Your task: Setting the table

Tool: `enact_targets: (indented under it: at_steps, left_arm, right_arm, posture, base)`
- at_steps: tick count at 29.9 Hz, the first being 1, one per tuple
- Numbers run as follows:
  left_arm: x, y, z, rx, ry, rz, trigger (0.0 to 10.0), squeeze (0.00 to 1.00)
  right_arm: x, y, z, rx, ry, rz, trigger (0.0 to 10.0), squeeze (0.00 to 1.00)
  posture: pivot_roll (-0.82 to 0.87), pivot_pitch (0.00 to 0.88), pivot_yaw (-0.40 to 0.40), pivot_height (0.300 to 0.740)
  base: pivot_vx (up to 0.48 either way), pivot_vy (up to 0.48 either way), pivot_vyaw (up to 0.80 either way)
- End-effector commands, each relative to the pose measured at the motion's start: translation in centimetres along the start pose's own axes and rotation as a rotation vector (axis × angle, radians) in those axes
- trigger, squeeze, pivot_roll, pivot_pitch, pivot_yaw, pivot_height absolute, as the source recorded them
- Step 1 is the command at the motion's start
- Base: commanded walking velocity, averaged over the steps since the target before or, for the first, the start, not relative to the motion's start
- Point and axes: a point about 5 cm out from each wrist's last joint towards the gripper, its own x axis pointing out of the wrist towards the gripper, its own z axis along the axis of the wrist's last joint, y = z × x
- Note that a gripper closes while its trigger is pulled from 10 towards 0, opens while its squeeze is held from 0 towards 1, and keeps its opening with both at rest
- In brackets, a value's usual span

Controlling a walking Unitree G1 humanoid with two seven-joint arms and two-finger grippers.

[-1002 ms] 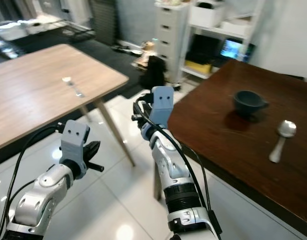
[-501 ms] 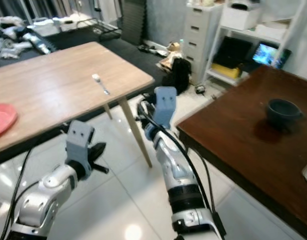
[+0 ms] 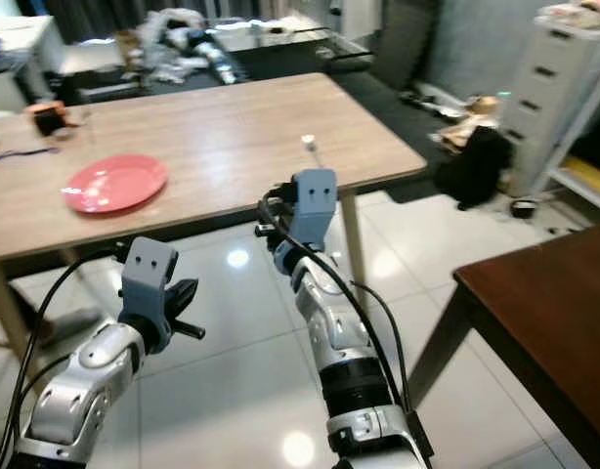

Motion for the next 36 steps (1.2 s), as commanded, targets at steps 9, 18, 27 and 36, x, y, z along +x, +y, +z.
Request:
enact_targets:
  at_steps: [9, 18, 27, 36]
  left_arm:
    - [0.02, 0.55, -0.37, -0.015, 0.024, 0.024, 10.0, 0.0]
    - [0.03, 0.6, -0.38, -0.013, 0.024, 0.029, 10.0, 0.0]
    - [0.05, 0.73, -0.42, -0.001, 0.023, 0.033, 10.0, 0.0]
    - [0.05, 0.77, -0.47, -0.001, 0.026, 0.035, 10.0, 0.0]
  right_arm:
    - [0.03, 0.14, -0.25, 0.018, 0.008, -0.01, 10.0, 0.0]
    - [0.06, 0.14, -0.19, 0.02, 0.005, -0.008, 10.0, 0.0]
    - [0.05, 0.16, -0.17, 0.021, 0.004, -0.009, 10.0, 0.0]
    - [0.07, 0.12, -0.14, 0.021, 0.003, -0.011, 10.0, 0.0]
  posture:
    - [-0.01, 0.104, 0.126, 0.74]
    - [-0.02, 0.105, 0.127, 0.74]
    - [-0.02, 0.105, 0.127, 0.74]
    - [-0.02, 0.107, 0.127, 0.74]
  base:
    - [0.0, 0.0, 0.37]
    - [0.0, 0.0, 0.0]
    - [0.372, 0.0, 0.0]
    - [0.473, 0.0, 0.0]
